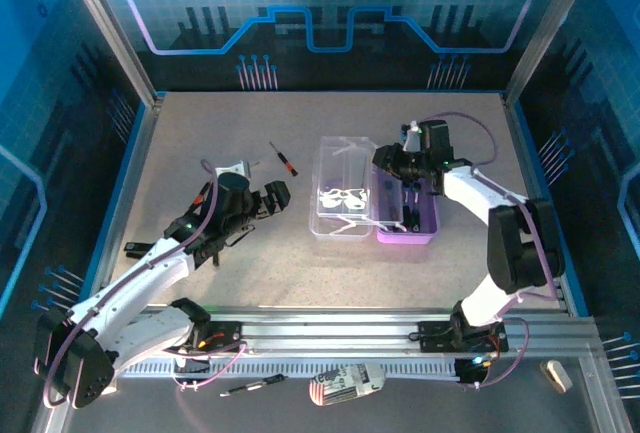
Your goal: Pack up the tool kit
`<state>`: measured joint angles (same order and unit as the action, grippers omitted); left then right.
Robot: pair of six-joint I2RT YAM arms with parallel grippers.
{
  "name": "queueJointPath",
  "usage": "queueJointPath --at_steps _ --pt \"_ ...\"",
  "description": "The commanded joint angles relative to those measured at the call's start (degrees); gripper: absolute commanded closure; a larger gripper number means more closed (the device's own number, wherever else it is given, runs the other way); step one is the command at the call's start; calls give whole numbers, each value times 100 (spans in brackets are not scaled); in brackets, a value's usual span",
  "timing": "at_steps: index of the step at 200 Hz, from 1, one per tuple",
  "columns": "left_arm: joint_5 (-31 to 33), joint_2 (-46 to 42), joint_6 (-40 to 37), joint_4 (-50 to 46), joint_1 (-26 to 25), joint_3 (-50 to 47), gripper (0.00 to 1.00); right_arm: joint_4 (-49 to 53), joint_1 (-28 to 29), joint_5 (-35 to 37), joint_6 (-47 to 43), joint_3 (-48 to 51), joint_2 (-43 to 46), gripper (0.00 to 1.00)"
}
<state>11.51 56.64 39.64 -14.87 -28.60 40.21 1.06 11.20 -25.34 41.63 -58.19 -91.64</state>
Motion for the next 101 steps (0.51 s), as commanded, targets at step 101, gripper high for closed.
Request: queueJointPath --at_steps 101 --pt "1249 757 1273 -2131 1603 -28 6 -114 348 1261 -724 1514 2162 60"
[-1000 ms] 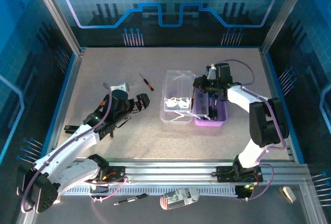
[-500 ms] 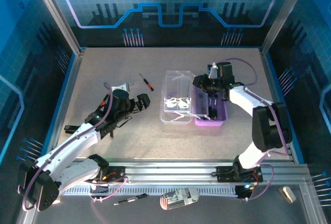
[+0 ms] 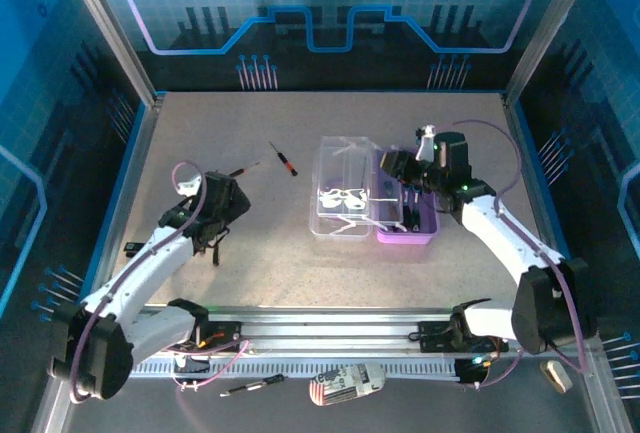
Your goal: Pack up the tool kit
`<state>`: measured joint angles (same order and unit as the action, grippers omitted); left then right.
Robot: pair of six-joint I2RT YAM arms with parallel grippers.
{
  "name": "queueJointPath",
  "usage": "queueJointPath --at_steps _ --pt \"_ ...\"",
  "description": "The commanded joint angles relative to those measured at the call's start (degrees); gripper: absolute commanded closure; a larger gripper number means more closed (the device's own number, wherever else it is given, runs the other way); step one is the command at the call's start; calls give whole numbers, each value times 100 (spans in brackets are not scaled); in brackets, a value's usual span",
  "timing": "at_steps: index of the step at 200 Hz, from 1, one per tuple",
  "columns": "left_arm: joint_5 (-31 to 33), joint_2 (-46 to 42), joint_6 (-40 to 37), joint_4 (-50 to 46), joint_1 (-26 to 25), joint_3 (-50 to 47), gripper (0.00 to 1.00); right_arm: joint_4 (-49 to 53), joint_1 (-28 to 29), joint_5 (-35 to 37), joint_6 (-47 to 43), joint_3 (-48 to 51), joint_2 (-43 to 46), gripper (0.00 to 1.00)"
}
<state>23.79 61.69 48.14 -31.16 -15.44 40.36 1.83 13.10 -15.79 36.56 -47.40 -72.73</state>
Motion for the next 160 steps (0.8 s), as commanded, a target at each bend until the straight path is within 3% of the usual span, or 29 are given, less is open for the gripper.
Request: queueJointPath --at_steps 1,42,160 --pt "16 258 441 -509 296 -49 6 -195 171 327 -227 456 283 60" --pt "-330 44 489 123 422 -665 18 -1063 411 940 -30 1549 702 61" --pt "-868 888 -136 766 498 -1030 28 -1030 535 1525 53 1813 1247 58"
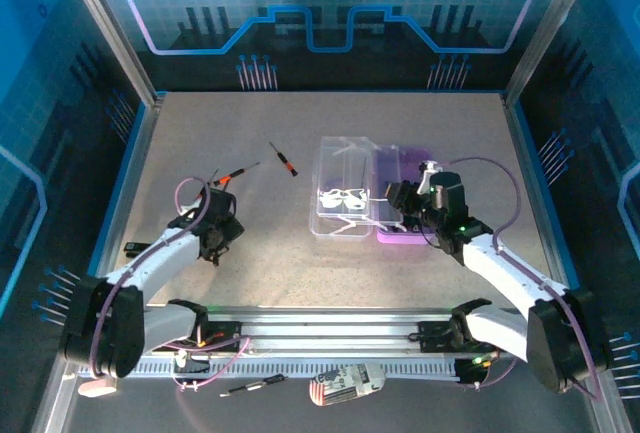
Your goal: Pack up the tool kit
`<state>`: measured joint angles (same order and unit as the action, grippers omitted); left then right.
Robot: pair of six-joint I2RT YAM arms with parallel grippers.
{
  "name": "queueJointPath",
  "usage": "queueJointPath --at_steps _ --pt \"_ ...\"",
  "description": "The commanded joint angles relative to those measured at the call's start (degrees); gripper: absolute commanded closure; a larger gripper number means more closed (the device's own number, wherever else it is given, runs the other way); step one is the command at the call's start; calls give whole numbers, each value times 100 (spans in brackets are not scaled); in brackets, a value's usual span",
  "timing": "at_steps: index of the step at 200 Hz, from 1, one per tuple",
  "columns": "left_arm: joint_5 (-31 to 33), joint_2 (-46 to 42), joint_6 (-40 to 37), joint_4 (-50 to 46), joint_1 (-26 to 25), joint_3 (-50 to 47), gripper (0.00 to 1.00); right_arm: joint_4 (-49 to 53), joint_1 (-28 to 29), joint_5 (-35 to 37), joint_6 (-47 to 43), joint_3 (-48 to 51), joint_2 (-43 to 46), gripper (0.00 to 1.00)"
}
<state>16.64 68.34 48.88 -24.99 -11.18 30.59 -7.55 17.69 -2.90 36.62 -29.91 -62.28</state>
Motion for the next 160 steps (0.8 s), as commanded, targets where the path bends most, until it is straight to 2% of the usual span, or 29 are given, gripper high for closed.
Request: queueJointPath --at_steps 1,26,78,123,160 --pt "-162 232 -207 151 72 -48 28 -95 76 236 47 64 205 58" --pt "-284 453 -309 207 72 -11 29 -23 76 245 32 48 254 58" --pt "-1219 1057 -652 572 -2 255 49 91 76 288 20 12 366 58" --pt "-1151 1494 -757 602 -472 488 60 154 76 354 12 -4 418 58" --pt "-872 1585 -818 466 -966 708 78 184 76 376 15 -4 421 59"
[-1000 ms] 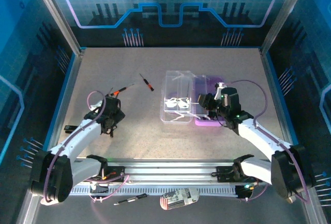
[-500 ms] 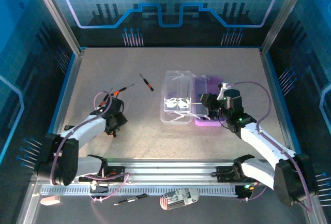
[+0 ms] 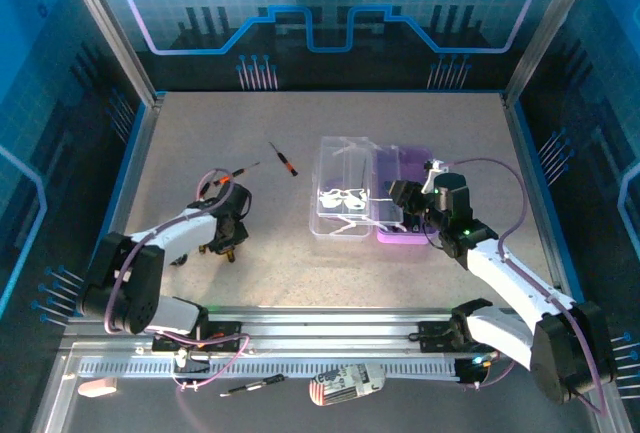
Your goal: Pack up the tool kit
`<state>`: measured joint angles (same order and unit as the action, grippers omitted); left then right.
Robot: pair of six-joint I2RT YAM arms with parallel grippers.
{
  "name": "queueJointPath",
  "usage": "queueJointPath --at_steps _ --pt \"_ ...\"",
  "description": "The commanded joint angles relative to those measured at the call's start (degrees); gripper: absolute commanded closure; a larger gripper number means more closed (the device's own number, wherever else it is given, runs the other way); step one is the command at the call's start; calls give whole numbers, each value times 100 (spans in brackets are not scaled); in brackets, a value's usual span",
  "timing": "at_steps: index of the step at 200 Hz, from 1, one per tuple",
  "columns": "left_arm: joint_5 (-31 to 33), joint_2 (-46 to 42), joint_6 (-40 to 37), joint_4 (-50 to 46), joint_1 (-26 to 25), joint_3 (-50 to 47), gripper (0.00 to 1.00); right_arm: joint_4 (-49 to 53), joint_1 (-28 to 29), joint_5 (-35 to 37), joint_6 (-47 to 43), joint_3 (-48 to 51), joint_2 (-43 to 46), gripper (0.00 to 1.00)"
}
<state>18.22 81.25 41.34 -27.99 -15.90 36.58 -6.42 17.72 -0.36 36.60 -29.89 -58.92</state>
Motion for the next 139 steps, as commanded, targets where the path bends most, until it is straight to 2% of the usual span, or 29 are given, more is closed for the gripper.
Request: queueJointPath --at_steps 1,35,77,89,129,139 --pt "-1021 294 -64 763 -507 115 79 70 74 123 16 -7 79 59" --pt "-867 388 -82 709 -956 337 86 87 73 133 14 -25 48 59" --pt "-797 589 -187 608 -1233 617 86 139 74 185 -4 -49 49 59" --pt "-758 622 -255 507 -1239 668 82 147 74 194 -12 -51 55 59" --pt "-687 483 -445 -89 -1244 839 57 167 74 212 -12 -61 69 59" --pt "-721 431 -485 -252 -1247 872 55 176 74 212 -12 -70 64 59"
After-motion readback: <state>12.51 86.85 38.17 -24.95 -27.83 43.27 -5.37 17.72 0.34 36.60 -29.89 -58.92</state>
